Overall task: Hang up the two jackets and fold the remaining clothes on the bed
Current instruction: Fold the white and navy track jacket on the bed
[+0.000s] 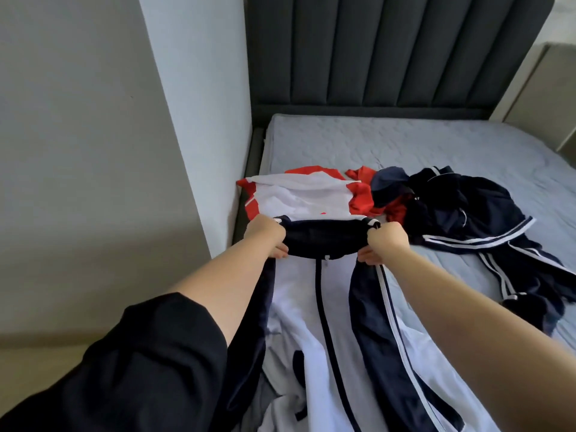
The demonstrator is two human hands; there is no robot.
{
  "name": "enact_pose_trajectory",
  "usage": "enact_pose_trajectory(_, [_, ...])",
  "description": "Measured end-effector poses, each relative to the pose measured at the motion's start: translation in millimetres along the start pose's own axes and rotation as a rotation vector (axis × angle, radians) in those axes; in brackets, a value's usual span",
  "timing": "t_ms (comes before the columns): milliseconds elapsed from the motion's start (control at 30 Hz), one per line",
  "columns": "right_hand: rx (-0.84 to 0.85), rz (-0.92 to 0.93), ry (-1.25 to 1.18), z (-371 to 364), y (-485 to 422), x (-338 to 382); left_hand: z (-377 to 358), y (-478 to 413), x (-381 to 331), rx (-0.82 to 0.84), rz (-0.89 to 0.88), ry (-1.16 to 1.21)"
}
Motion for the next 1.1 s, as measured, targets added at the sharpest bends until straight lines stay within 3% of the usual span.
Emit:
enact_pose_trajectory(33, [-0.031,0.028,-0.011,-2.7,-8.7,7.2,-7.3,-10.7,-7.8,-0.002,-0.027,0.057])
enact_pose_trajectory(167, [-0.266,0.474,0.153,4.1,-35.9,72.4,-14.3,-36.2,-60.0,-0.072,-0.408,0.04])
enact_pose_trajectory(233, [-0.204,0.534,0.124,-9.6,-45.3,84.9,-33.2,-37.4,-67.9,0.124,-0.455,0.148])
enact_pose_trajectory(333, [-0.048,0.469,0.053,-44.1,-40.3,62.7,-57.1,-30.0,-47.4,0.304,-0.454,0.172])
enact_pose_trajectory(467, [0.109,0.436,0.276,-100.4,-3.3,-14.2,-76.1,-25.3,35.2,0.27,-0.441,-0.254])
enact_pose_trajectory(533, [0.226,0.43,0.421,-129.6,25.5,-58.3,-82.4,-17.4,77.7,0.269,-0.383,-0.321])
enact_pose_trajectory(600, [0.267,0.456,0.56,-145.7,55.3,-94.0,-77.3,-6.2,110.5,0.169,-0.342,-0.283])
enact_pose_trajectory(700, [0.199,0.537,0.687,-148.1,87.9,-124.5,-45.9,7.6,146.2,-0.127,-0.256,-0.121])
enact_pose_trajectory(800, [0.141,0.584,0.67,-143.8,109.5,-145.0,-25.0,21.6,175.0,-0.227,-0.174,-0.06])
enact_pose_trajectory(900, [0.129,0.545,0.659,-144.4,117.4,-170.9,-26.1,29.9,197.2,-0.135,-0.14,-0.015])
enact_pose_trajectory(1100, [0.078,0.61,0.929,-160.5,114.7,-194.2,-47.2,17.8,213.8,0.134,-0.111,-0.054])
Point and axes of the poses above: each hand's wrist, its own y-axis away from the middle knuckle, its own z-axis out of the back of the hand, x = y × z, the point moved 10 cm from there along -y, towards the middle knuckle, and after that the axes turned 14 degrees about -x, right-handed, at the moved point
